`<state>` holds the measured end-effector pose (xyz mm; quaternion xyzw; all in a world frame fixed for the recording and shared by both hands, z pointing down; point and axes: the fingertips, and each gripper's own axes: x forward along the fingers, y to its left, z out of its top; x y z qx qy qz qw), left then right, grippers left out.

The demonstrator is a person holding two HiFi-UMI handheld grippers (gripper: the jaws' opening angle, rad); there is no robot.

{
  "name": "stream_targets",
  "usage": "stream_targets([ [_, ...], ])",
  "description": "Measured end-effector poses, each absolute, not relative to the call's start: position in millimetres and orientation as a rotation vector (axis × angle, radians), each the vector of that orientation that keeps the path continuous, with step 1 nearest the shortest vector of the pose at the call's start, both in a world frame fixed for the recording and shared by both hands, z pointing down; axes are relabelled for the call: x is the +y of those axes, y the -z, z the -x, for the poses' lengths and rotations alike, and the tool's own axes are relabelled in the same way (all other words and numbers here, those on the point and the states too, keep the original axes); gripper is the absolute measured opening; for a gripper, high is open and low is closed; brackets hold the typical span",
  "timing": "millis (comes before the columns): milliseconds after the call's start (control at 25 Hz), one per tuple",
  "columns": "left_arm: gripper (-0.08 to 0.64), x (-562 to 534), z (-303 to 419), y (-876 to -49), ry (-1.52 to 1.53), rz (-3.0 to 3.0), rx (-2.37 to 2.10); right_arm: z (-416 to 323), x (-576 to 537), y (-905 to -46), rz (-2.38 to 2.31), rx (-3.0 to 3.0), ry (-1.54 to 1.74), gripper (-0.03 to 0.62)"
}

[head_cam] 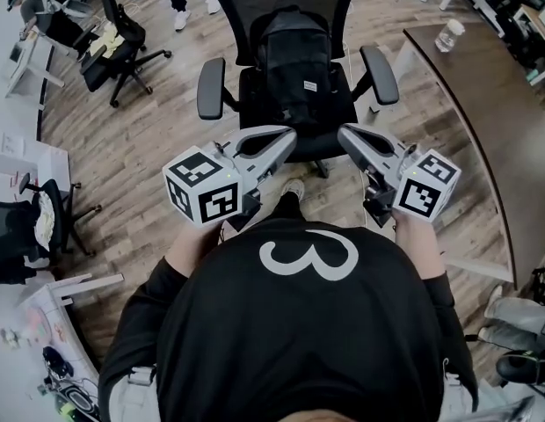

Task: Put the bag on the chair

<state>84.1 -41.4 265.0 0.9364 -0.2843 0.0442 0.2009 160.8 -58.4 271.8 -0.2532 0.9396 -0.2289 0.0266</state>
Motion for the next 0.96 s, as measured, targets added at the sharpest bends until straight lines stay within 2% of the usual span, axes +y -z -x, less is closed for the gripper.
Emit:
stream_targets([
  [960,0.015,-20.2,-76.3,-265.3,-0.182,-2.648,-0.883,-148.3,-36.2,-284.2,0.74,2.895,0.772,0.025],
])
